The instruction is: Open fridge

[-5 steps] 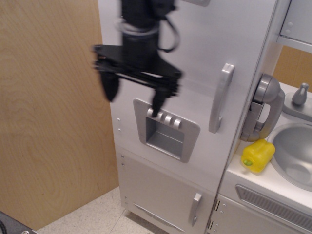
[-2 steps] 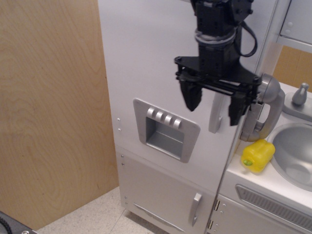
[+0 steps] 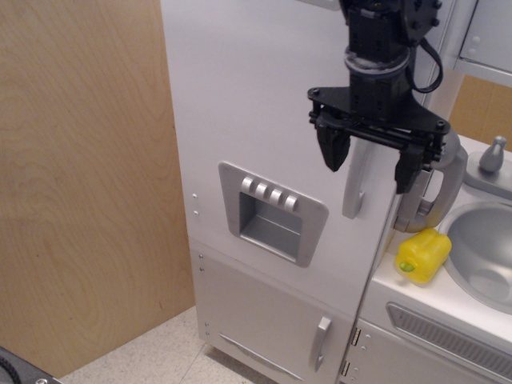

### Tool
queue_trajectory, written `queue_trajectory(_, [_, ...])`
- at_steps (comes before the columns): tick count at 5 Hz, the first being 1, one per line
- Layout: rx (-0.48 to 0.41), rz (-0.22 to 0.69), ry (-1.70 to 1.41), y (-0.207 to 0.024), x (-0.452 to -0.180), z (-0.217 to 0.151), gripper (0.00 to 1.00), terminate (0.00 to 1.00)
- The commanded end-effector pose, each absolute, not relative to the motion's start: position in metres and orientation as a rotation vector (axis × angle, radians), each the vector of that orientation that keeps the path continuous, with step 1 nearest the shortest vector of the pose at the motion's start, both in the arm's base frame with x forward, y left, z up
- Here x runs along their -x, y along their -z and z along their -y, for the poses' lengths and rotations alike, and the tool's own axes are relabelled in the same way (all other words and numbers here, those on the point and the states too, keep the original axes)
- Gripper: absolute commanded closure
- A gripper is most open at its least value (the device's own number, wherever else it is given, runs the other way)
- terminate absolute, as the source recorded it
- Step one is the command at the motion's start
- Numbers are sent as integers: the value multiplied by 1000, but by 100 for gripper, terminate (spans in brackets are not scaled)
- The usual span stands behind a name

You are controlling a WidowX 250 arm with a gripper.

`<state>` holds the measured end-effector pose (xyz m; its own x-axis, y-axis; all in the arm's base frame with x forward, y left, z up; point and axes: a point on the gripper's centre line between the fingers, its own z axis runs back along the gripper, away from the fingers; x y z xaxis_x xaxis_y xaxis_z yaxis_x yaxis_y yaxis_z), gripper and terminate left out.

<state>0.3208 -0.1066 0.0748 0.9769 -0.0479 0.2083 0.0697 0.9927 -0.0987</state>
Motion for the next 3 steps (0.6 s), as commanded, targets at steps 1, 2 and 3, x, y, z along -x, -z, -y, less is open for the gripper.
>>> queue_trajectory(1, [80,294,35,-88,-348,106,0,0])
queue_trajectory(2, [54,311,33,-83,-354,103,0,0])
queue_trajectory(3, [54,323,23,-84,-356,101,100,0])
